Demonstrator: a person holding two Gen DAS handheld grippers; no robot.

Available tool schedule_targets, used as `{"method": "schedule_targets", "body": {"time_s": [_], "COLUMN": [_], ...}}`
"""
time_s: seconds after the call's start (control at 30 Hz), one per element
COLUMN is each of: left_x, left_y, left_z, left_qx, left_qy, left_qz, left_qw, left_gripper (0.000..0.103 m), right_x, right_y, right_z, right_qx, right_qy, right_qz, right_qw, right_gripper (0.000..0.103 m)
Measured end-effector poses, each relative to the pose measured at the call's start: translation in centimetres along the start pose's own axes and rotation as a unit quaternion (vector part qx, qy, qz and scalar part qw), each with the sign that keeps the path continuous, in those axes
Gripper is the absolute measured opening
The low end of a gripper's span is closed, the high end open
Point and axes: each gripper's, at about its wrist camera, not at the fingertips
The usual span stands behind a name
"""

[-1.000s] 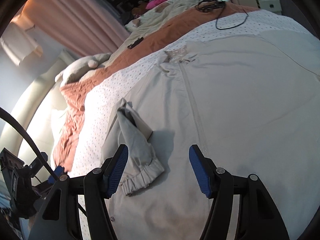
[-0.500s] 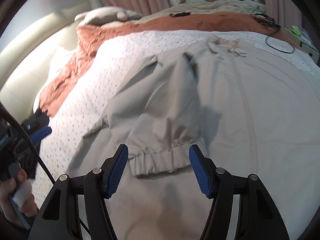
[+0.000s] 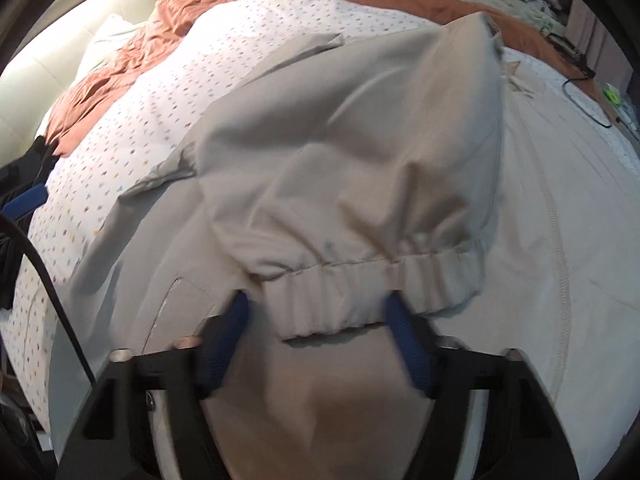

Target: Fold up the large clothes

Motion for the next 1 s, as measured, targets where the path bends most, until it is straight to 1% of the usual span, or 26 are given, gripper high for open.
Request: {"method": "schedule_targets", "body": {"time_s": [0.03, 0.1, 0.2, 0.3, 0.37, 0.47, 0.53, 0.6, 0.67, 0.77, 0.87, 0.97, 1.0], "left_x": [0.0, -0.1, -0.2, -0.2, -0.1, 0.0, 0.0, 0.0, 0.1, 0.1, 0.1, 0.1, 0.1], "left_y": [0.2, 0.5, 1.0, 1.5, 1.9, 2.7, 3.1, 3.7, 4.3, 5.3, 6.2, 7.0, 7.1], "left_z": [-0.1, -0.5, -1.2, -2.1, -2.6, -3.4, -3.7, -3.8, -3.9, -3.7, -3.3, -3.1, -3.1], "left_qx": [-0.001, -0.003, 0.002, 0.011, 0.013, 0.016, 0.018, 0.019, 0.023, 0.035, 0.048, 0.057, 0.057], "left_qy": [0.002, 0.005, 0.017, 0.035, 0.044, 0.055, 0.06, 0.06, 0.061, 0.07, 0.073, 0.074, 0.073], "left_qz": [0.002, 0.007, 0.01, 0.015, 0.02, 0.026, 0.03, 0.034, 0.04, 0.049, 0.06, 0.066, 0.067], "left_qw": [1.0, 1.0, 0.9998, 0.9992, 0.9987, 0.998, 0.9976, 0.9975, 0.997, 0.9957, 0.9944, 0.9935, 0.9934], "left_gripper": [0.062, 0.062, 0.062, 0.062, 0.062, 0.062, 0.062, 0.062, 0.062, 0.062, 0.062, 0.062, 0.062], "right_x": [0.1, 0.3, 0.6, 0.9, 1.2, 1.6, 2.2, 2.7, 2.5, 2.3, 2.6, 2.7, 2.5], "right_y": [-0.1, -0.7, -3.1, -6.6, -9.1, -12.1, -13.6, -15.0, -16.5, -17.3, -16.3, -14.3, -13.5], "right_z": [-0.4, -1.4, -2.8, -4.0, -5.3, -7.4, -9.0, -10.1, -10.7, -11.5, -13.0, -15.3, -16.4], "right_qx": [0.003, 0.031, 0.056, 0.08, 0.084, 0.086, 0.081, 0.066, 0.053, 0.03, 0.016, -0.008, -0.008], "right_qy": [0.006, 0.029, 0.047, 0.062, 0.067, 0.078, 0.082, 0.079, 0.079, 0.088, 0.112, 0.161, 0.182], "right_qz": [-0.003, -0.012, -0.048, -0.096, -0.128, -0.159, -0.171, -0.183, -0.192, -0.195, -0.187, -0.171, -0.164], "right_qw": [1.0, 0.999, 0.996, 0.99, 0.986, 0.98, 0.979, 0.978, 0.977, 0.976, 0.976, 0.972, 0.969], "right_gripper": [0.024, 0.015, 0.014, 0.013, 0.013, 0.012, 0.012, 0.012, 0.012, 0.012, 0.012, 0.014, 0.016]}}
Point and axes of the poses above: each gripper's, at about its wrist camera, not at the fingertips, and y roughly the way its jaws point, z to its left, x to its top, and after that the axes turned 3 degrees about -z, right-handed
